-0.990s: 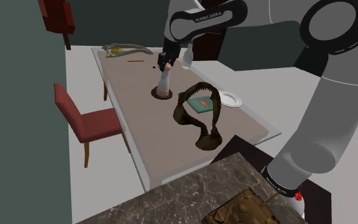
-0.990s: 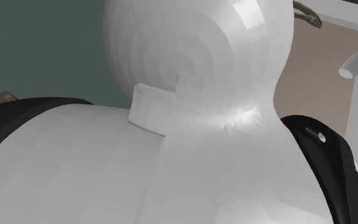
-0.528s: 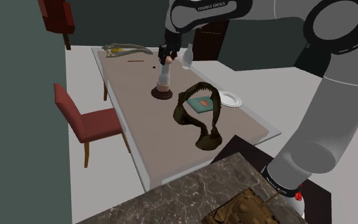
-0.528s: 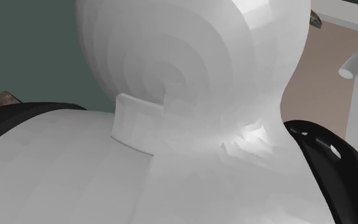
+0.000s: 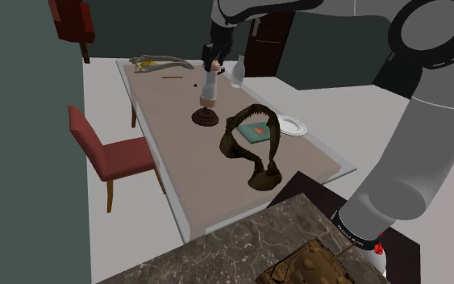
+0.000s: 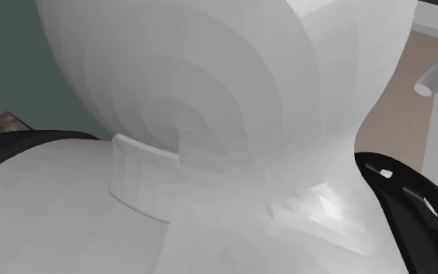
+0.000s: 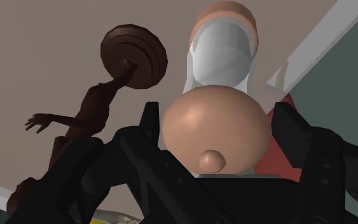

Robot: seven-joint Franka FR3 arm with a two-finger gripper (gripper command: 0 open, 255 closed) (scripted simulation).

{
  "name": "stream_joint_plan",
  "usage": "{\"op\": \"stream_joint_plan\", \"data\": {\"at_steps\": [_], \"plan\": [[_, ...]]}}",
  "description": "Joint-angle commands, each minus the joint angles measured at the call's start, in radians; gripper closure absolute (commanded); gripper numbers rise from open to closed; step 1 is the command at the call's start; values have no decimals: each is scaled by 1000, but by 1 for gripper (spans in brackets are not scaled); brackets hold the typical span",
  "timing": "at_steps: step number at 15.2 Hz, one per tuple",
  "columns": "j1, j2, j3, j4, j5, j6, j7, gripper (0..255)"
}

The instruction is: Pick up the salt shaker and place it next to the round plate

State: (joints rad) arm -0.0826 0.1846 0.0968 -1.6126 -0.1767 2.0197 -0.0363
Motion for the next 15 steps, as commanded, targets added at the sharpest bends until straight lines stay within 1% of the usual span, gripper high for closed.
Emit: {"op": "stream_joint_plan", "data": {"at_steps": [1,5,10,15], "plan": [[-1,4,0,32,3,-28,-7,255],[0,6,0,83,5,-76,-14,255],[-65,19,-37,34,32,1,-113,255],[-130,58,-70,20,62,65,-213,255]]}}
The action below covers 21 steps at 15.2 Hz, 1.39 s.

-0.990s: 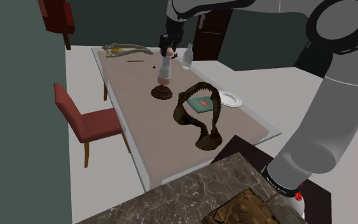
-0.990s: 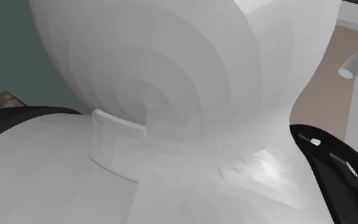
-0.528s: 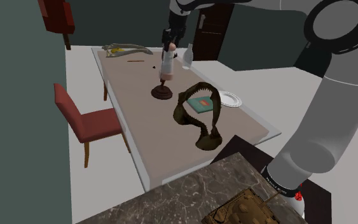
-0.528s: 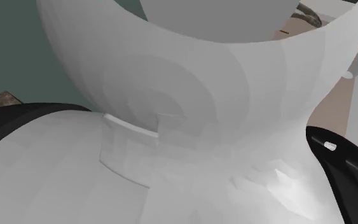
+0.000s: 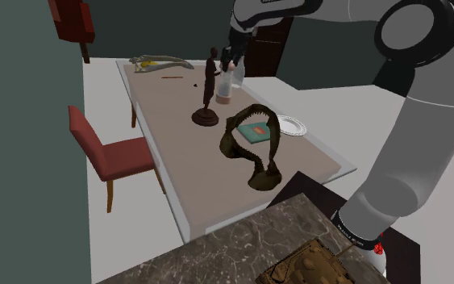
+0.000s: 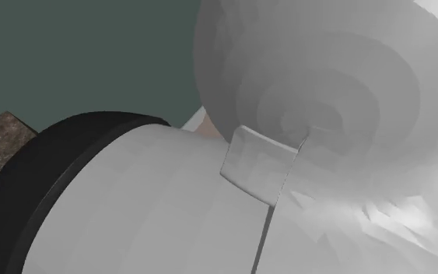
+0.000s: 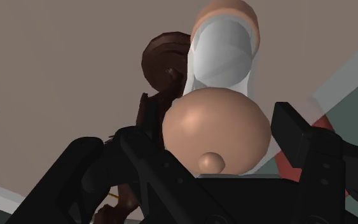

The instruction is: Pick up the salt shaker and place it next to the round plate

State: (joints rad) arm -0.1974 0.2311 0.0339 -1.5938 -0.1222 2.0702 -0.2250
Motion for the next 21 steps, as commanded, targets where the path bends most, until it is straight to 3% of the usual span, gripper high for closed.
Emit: {"op": "stream_joint_plan", "data": {"at_steps": [1,12,21], "plan": [[-28,22,-14,2,13,25,-44,255],[-177,196,-61,110,87,105,-262,255],[-306,423,-71,355,144,91,-421,255]]}}
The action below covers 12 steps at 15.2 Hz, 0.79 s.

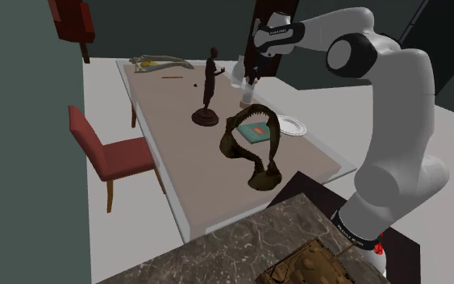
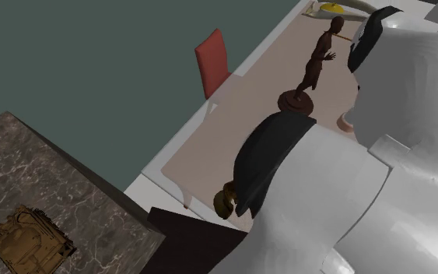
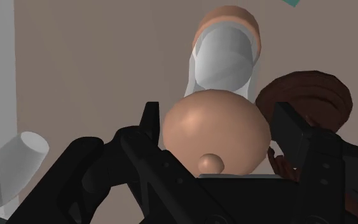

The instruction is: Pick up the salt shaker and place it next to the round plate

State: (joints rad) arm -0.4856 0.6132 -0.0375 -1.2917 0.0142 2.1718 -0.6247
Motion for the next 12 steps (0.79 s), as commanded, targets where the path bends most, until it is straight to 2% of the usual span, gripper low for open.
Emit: {"op": "stream_joint_plan", "data": {"at_steps": [1,3,12], "plan": [[-32,73,0,93,13,-19,-36,255],[-54,127,1,163,20,-35,-59,255],[-54,157,2,93,22,65,-61,255]]}}
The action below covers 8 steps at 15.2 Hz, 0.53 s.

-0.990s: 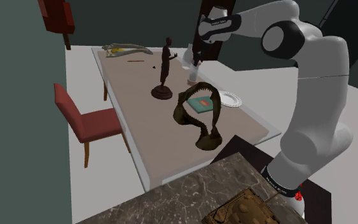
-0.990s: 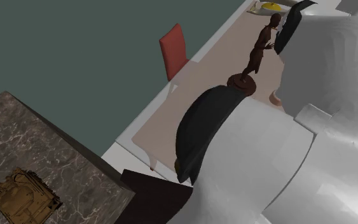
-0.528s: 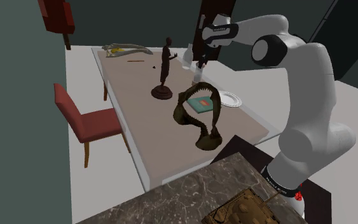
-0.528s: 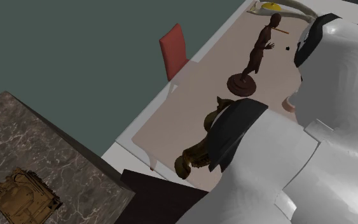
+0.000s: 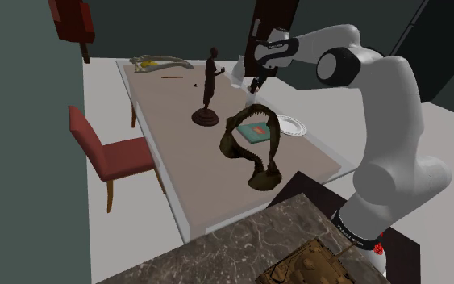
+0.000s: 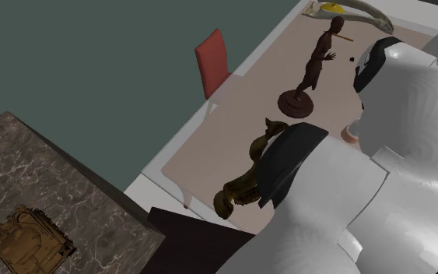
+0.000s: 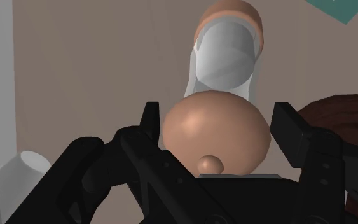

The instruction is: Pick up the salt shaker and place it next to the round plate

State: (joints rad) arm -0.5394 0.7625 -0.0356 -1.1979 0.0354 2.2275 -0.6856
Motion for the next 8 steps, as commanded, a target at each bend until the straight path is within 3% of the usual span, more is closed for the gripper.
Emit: {"op": "stream_joint_plan", "data": {"at_steps": [1,8], "plan": [[0,12,0,-7,1,20,-1,255],[0,38,1,-29,2,68,-2,255]]}}
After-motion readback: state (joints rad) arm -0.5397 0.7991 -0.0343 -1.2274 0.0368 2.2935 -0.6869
